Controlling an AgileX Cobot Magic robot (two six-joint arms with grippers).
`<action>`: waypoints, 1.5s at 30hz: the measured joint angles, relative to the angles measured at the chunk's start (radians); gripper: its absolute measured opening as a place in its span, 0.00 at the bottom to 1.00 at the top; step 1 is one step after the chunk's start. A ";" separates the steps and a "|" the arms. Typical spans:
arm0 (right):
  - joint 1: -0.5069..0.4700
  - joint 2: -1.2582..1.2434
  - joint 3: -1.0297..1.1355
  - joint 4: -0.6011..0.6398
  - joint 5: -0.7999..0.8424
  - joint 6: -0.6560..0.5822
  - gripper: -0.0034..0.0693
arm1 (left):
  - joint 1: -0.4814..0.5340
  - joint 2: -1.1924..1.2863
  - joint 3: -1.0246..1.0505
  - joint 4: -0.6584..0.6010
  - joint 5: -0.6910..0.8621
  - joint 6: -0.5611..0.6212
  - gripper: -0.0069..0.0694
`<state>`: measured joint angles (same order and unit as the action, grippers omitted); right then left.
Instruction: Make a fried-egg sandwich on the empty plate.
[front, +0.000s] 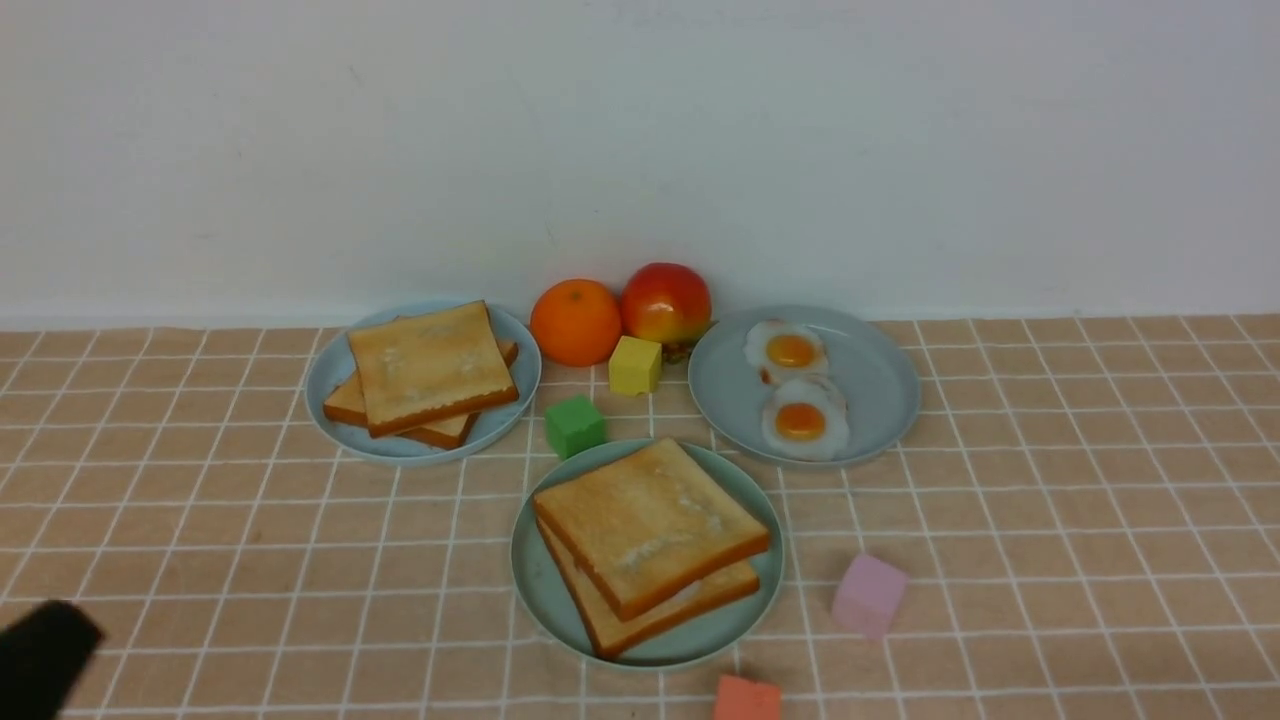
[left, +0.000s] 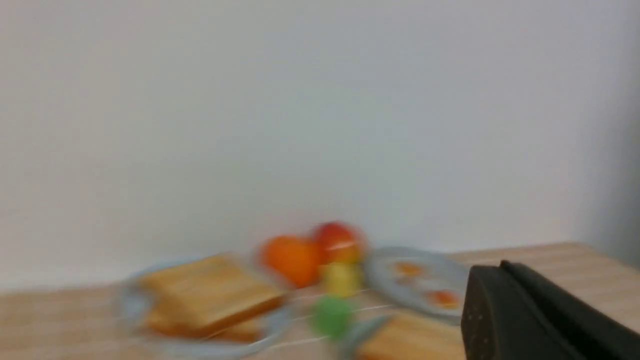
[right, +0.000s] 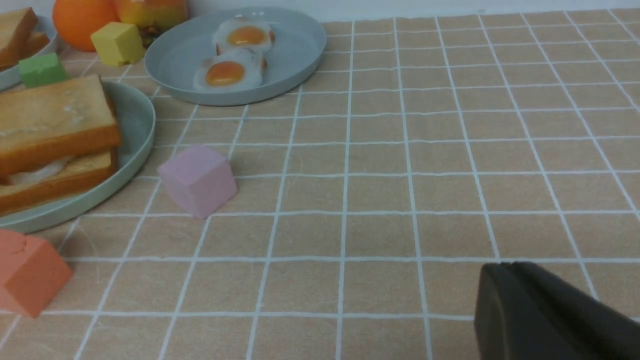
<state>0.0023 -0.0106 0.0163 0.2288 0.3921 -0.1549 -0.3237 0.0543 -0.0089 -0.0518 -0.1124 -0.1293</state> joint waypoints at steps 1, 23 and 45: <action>0.000 0.000 0.000 0.000 0.000 0.000 0.05 | 0.073 -0.026 0.015 0.000 0.043 -0.020 0.07; 0.000 0.000 0.000 0.001 0.001 -0.001 0.06 | 0.273 -0.065 0.041 -0.007 0.485 -0.110 0.07; 0.000 0.000 -0.001 0.001 0.002 -0.001 0.09 | 0.273 -0.065 0.041 -0.007 0.485 -0.112 0.07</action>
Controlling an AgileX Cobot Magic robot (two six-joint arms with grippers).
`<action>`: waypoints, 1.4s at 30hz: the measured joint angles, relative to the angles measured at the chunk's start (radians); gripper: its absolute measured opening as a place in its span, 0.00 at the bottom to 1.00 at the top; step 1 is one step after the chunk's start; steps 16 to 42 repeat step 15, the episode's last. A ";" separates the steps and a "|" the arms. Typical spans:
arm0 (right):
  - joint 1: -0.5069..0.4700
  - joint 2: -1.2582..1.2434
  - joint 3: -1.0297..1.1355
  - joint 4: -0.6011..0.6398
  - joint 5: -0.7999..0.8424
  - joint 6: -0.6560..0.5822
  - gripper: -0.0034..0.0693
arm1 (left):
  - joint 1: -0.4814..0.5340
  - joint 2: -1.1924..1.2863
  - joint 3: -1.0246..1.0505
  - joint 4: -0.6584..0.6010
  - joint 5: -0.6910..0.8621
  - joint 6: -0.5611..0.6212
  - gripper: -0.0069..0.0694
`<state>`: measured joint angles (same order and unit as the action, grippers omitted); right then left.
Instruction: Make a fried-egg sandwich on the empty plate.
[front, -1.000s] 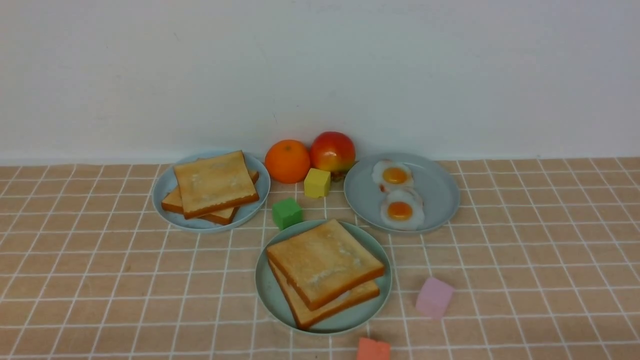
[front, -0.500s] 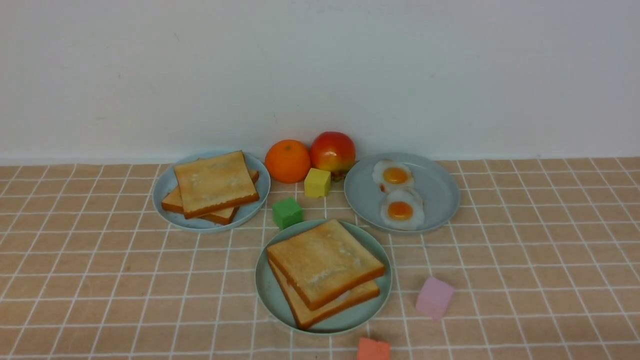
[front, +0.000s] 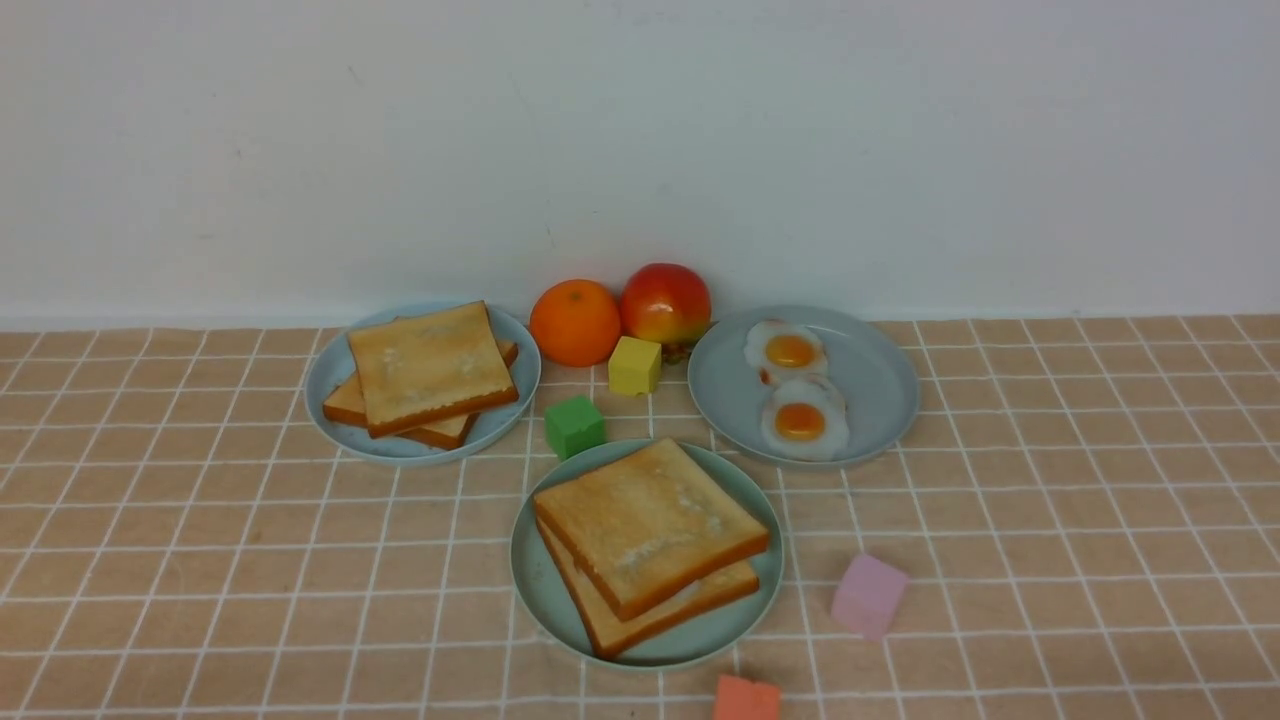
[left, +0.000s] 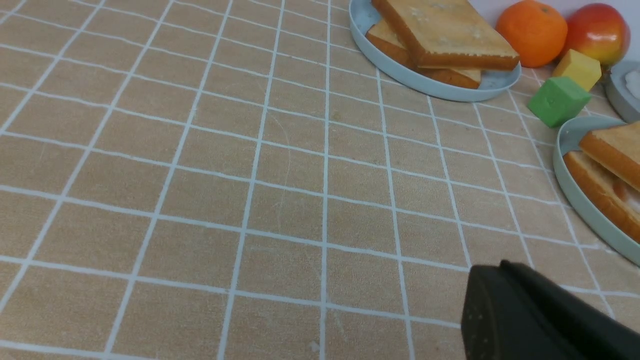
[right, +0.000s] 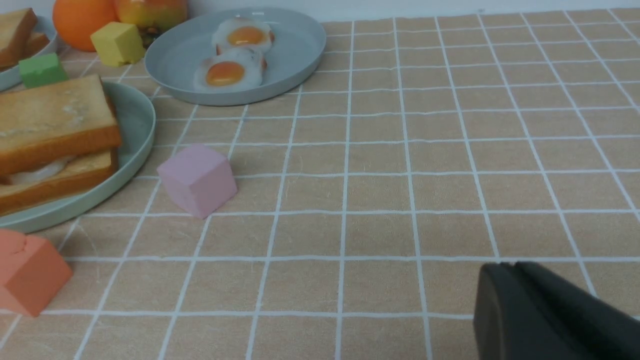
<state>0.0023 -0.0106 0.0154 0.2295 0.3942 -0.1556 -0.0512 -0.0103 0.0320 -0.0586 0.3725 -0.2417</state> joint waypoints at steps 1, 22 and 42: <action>0.000 0.000 0.000 0.000 0.000 0.000 0.09 | 0.000 0.000 0.000 0.000 0.000 0.000 0.07; 0.000 0.000 0.000 0.000 0.000 0.001 0.11 | 0.000 0.000 0.000 0.000 0.000 0.000 0.09; 0.000 0.000 0.000 0.000 0.000 0.001 0.11 | 0.000 0.000 0.000 0.000 0.000 0.000 0.09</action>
